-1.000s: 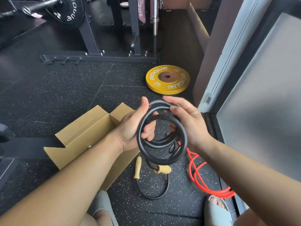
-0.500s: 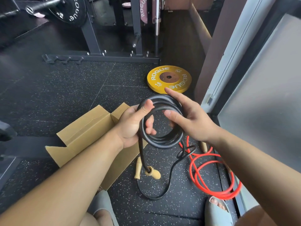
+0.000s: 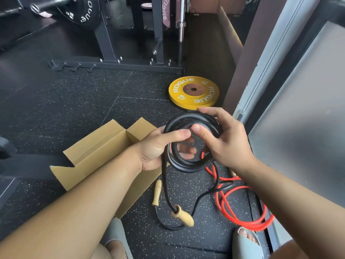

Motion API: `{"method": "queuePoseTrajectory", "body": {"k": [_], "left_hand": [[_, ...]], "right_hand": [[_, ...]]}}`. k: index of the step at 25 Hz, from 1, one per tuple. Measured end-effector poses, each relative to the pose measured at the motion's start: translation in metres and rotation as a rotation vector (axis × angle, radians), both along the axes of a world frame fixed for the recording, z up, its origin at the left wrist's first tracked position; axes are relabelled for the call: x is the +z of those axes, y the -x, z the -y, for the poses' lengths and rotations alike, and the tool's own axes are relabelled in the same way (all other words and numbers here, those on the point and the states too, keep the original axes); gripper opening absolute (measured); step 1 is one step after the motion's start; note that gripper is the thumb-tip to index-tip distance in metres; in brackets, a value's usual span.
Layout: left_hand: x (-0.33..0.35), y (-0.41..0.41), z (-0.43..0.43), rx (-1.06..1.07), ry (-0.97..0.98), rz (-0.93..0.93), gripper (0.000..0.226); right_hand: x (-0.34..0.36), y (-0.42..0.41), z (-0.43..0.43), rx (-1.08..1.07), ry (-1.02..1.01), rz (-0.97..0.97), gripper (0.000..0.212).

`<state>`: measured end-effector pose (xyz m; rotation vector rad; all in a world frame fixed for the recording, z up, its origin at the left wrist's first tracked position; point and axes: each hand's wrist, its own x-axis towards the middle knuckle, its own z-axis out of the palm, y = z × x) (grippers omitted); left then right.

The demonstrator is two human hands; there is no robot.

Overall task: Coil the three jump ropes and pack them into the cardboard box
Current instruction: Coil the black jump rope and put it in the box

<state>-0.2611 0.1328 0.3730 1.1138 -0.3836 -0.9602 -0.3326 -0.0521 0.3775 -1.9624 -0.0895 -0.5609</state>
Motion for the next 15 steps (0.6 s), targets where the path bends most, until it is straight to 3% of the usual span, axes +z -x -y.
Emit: {"method": "queuePoseTrajectory", "body": {"k": [1,3,5,7,10,12,15], "left_hand": [[0.001,-0.003,0.001,0.1,-0.07,0.136,0.031],[-0.002,-0.004,0.003,0.269,-0.27,0.608,0.027],[-0.006,-0.003,0.005,0.303,-0.331,0.833,0.027],[-0.002,-0.002,0.0,0.193,-0.288,0.744,0.028],[0.006,0.001,-0.009,-0.143,-0.142,0.351,0.025],[0.008,0.004,-0.013,-0.198,0.001,0.138,0.041],[0.014,0.002,-0.01,-0.165,0.081,0.043,0.044]], "right_hand": [[0.002,-0.001,0.001,-0.004,0.011,0.001,0.039],[0.002,-0.003,0.002,0.006,0.038,-0.006,0.04],[0.001,-0.004,0.002,0.02,0.043,-0.017,0.042],[-0.001,-0.003,0.001,0.037,0.006,-0.014,0.043],[0.002,-0.001,-0.002,0.101,0.014,0.008,0.043],[0.009,0.001,-0.004,0.155,0.054,0.048,0.044],[0.016,-0.004,-0.006,0.169,0.07,0.096,0.043]]}}
